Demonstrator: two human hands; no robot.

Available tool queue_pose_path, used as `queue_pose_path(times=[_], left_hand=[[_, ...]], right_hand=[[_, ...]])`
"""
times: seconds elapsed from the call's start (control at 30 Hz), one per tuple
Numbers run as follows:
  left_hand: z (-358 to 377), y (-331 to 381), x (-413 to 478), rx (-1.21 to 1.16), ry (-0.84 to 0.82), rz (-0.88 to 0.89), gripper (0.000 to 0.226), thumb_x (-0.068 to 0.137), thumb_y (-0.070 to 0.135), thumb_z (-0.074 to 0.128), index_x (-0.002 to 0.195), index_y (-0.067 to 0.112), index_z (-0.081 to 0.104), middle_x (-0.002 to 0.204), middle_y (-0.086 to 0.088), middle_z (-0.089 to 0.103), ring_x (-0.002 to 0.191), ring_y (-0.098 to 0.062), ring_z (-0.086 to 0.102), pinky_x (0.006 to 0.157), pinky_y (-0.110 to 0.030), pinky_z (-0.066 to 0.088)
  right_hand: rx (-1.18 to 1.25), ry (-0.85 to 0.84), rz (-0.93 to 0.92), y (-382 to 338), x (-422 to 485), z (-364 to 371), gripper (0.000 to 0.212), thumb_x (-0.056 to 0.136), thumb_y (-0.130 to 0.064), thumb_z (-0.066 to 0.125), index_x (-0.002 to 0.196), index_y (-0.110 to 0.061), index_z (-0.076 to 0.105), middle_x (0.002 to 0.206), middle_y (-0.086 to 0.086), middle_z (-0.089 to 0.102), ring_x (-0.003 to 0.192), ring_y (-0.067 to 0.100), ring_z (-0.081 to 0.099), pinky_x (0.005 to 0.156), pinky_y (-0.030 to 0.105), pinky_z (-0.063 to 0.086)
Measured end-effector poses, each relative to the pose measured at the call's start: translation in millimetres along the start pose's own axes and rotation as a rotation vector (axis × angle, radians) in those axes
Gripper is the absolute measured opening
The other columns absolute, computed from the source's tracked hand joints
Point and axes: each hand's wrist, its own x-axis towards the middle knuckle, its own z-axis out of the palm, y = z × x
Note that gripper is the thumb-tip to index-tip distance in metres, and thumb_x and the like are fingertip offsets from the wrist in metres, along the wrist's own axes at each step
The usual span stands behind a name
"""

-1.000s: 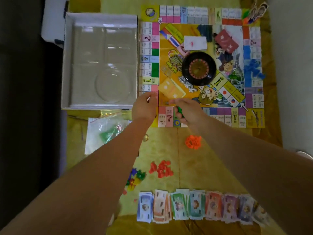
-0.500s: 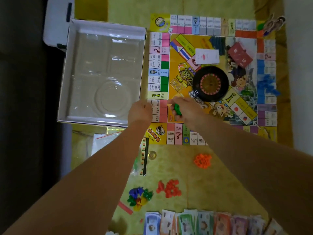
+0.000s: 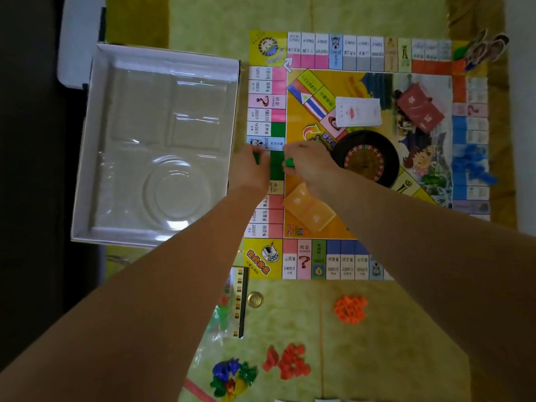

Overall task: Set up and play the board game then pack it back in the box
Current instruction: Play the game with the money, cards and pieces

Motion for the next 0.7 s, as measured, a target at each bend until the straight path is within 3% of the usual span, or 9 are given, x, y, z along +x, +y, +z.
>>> queue_pose_path(times=[0.07, 0.13, 0.27, 0.4, 0.63, 0.7], left_hand=[[2.8, 2.2, 6.2, 0.015, 0.026, 0.054, 0.021, 0.099, 0.018, 0.047, 0.118, 0.012, 0.052, 0.114, -0.003, 0.059, 0.097, -0.018, 0.060, 0.076, -0.031, 0.054], [8.0, 1.1, 10.3, 0.045, 0.040, 0.112, 0.025, 0.096, 0.010, 0.048, 0.121, 0.013, 0.051, 0.124, -0.006, 0.056, 0.106, -0.021, 0.060, 0.082, -0.036, 0.055], [15.7, -1.7, 6.2, 0.082, 0.054, 0.180, 0.038, 0.092, 0.001, 0.045, 0.128, 0.012, 0.051, 0.129, -0.009, 0.051, 0.113, -0.021, 0.054, 0.093, -0.032, 0.048], [17.5, -4.3, -2.7, 0.066, 0.082, 0.207, 0.045, 0.089, -0.006, 0.047, 0.131, 0.011, 0.049, 0.132, -0.009, 0.047, 0.122, -0.020, 0.048, 0.100, -0.030, 0.043], [14.1, -7.9, -7.0, 0.094, 0.107, 0.277, 0.048, 0.087, -0.009, 0.049, 0.130, 0.011, 0.050, 0.133, -0.008, 0.049, 0.125, -0.021, 0.047, 0.102, -0.034, 0.045], [12.8, -9.6, -5.7, 0.121, 0.129, 0.285, 0.049, 0.085, -0.010, 0.050, 0.129, 0.011, 0.051, 0.133, -0.009, 0.046, 0.125, -0.023, 0.046, 0.100, -0.035, 0.046]], right_hand=[[-0.023, 0.034, -0.006, -2.4, 3.9, 2.1, 0.027, 0.092, -0.007, 0.046, 0.106, 0.014, 0.057, 0.110, 0.030, 0.063, 0.104, 0.044, 0.062, 0.093, 0.057, 0.049], [-0.027, 0.043, -0.029, -4.5, 2.3, 2.8, 0.028, 0.095, -0.010, 0.044, 0.110, 0.010, 0.056, 0.119, 0.032, 0.057, 0.113, 0.046, 0.055, 0.094, 0.060, 0.046], [-0.034, 0.045, -0.077, -2.1, -0.2, 2.3, 0.029, 0.098, -0.008, 0.042, 0.116, 0.007, 0.058, 0.122, 0.032, 0.056, 0.117, 0.045, 0.053, 0.099, 0.057, 0.044], [-0.034, 0.009, -0.095, 3.8, 2.3, 1.6, 0.038, 0.094, -0.005, 0.043, 0.130, -0.011, 0.055, 0.122, 0.009, 0.058, 0.114, 0.026, 0.056, 0.101, 0.044, 0.047], [-0.031, 0.005, -0.168, 9.5, -0.8, -3.8, 0.043, 0.096, 0.000, 0.038, 0.132, -0.015, 0.054, 0.137, 0.005, 0.054, 0.126, 0.018, 0.049, 0.105, 0.038, 0.044], [-0.031, 0.009, -0.183, 10.0, -0.2, -6.4, 0.041, 0.097, 0.000, 0.038, 0.132, -0.015, 0.054, 0.137, 0.003, 0.054, 0.127, 0.017, 0.049, 0.100, 0.033, 0.048]])
